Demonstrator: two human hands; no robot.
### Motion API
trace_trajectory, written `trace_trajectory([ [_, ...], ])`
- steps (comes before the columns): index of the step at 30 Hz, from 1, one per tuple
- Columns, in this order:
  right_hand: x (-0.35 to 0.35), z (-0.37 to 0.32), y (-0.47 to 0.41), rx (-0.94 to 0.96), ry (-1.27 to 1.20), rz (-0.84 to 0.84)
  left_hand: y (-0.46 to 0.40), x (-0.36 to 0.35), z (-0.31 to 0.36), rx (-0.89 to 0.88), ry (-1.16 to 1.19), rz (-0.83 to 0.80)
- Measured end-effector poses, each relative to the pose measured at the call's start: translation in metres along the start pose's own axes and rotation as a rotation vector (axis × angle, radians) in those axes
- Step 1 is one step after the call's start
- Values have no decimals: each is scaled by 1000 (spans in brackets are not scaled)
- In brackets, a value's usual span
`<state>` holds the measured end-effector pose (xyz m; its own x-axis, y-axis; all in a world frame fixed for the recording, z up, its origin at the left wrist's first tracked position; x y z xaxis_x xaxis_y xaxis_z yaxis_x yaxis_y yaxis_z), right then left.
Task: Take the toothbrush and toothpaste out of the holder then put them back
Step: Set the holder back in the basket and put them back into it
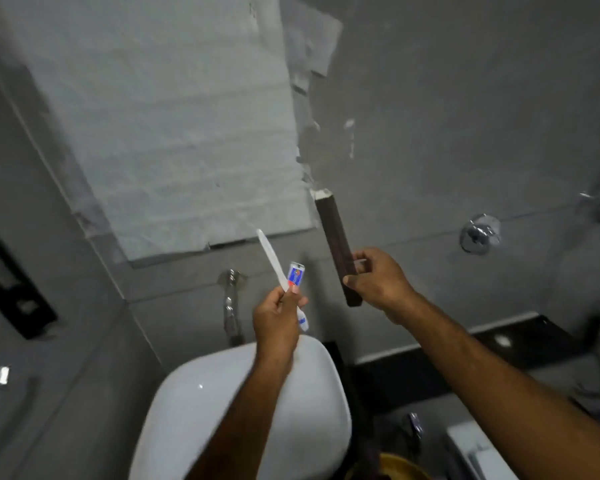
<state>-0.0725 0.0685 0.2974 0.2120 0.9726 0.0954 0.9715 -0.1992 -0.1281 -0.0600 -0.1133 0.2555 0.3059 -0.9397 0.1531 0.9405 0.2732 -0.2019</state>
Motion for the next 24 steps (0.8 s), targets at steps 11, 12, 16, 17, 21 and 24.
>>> trace_trajectory([
  [11,231,373,157,-658,228,266,286,-273,-180,342,-351,-494],
  [12,240,405,172,-677,252,290,306,-285,-203,373,-376,-502],
  [16,251,527,221,-795,267,344,356,-301,-316,586,-511,-488],
  [17,248,554,229,-820,279,336,363,-300,-344,629,-553,-473],
  [21,227,644,243,-816,273,328,373,-298,-439,714,-694,-432],
  [24,210,699,247,-826,293,294,374,-299,-493,744,-752,-419],
])
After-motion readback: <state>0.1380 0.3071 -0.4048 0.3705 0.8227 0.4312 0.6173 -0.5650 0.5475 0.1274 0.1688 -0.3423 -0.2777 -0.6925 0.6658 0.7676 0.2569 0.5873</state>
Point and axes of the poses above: each hand's wrist, its own y-axis away from the middle knuckle, its own x-axis out of the back of the hand, z = x × y, the point moved 2 cm from there along -y, towards the middle knuckle, and after that the axes turned 13 degrees about -y, right-handed, at the moved point
